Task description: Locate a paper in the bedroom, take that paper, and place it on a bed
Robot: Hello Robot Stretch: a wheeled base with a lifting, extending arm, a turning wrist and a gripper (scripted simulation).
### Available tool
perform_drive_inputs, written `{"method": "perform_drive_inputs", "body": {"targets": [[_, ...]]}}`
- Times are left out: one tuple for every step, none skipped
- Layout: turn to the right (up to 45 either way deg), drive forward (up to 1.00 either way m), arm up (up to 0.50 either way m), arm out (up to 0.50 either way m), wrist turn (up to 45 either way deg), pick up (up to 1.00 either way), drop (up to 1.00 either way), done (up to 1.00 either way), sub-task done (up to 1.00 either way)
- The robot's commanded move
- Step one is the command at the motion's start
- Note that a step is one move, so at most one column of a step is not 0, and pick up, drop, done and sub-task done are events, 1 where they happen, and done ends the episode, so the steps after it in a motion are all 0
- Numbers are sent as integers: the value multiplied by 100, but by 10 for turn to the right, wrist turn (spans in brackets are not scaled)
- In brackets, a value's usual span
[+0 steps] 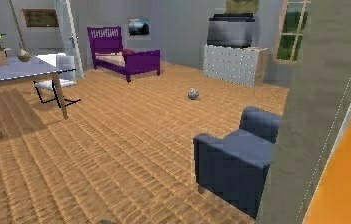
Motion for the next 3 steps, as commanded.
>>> {"method": "perform_drive_inputs", "body": {"targets": [[-180,0,0,0,0,0,0,0,0],[0,100,0,0,0,0,0,0,0],[-30,0,0,0,0,0,0,0,0]]}}
